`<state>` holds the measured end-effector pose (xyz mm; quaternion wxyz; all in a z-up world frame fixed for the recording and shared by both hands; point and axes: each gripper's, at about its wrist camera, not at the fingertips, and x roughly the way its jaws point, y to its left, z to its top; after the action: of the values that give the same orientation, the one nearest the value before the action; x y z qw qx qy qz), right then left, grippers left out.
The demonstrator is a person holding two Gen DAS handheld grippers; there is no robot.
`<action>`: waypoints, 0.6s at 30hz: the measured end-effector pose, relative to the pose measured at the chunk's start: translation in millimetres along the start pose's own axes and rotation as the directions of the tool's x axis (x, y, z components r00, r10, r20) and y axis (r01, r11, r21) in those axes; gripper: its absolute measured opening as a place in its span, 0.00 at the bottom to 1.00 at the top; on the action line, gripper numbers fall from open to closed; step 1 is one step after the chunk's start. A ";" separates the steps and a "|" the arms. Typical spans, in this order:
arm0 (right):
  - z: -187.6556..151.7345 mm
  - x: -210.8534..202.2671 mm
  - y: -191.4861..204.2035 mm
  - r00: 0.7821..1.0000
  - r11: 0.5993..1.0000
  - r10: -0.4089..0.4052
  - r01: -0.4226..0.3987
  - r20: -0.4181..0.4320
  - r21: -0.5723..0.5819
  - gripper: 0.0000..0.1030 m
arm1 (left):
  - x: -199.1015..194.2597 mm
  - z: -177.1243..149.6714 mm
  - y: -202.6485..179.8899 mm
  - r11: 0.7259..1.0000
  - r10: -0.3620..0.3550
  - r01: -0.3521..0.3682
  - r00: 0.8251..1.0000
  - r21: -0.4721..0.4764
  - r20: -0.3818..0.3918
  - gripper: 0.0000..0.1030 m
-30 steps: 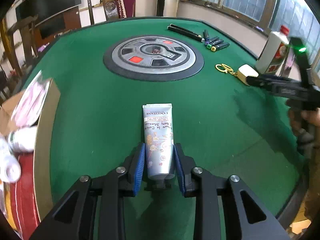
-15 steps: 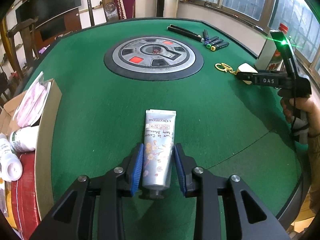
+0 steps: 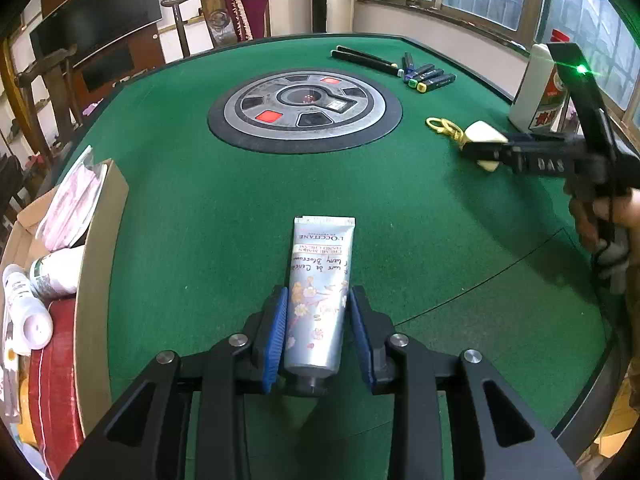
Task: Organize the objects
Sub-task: 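Grasp the hand-cream tube with the left gripper while the right grasps the white keyring case, then lift the hand-cream tube with the left gripper while the right lifts the white case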
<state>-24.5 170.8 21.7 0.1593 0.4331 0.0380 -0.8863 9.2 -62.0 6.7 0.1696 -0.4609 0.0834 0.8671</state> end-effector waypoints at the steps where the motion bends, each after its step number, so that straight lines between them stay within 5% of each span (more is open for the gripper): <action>1: -1.3 0.5 5.2 1.000 1.000 0.000 0.000 0.001 -0.015 0.68 | 0.3 0.8 -0.6 1.000 0.004 -0.004 1.000 -0.001 -0.002 0.29; 13: -6.0 2.7 13.8 1.000 0.999 0.006 -0.006 0.000 -0.036 0.73 | -0.9 -1.7 -6.3 0.999 0.033 -0.033 0.999 -0.024 0.015 0.29; 18: -8.2 -0.3 18.2 0.999 0.998 -0.044 0.044 0.001 -0.048 0.67 | -2.2 -2.7 -7.1 0.999 0.038 -0.037 0.999 -0.033 0.012 0.28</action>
<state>-12.3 155.3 18.1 0.1500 0.4282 0.0686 -0.8885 15.1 -56.7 7.0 0.1462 -0.4565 0.0765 0.8743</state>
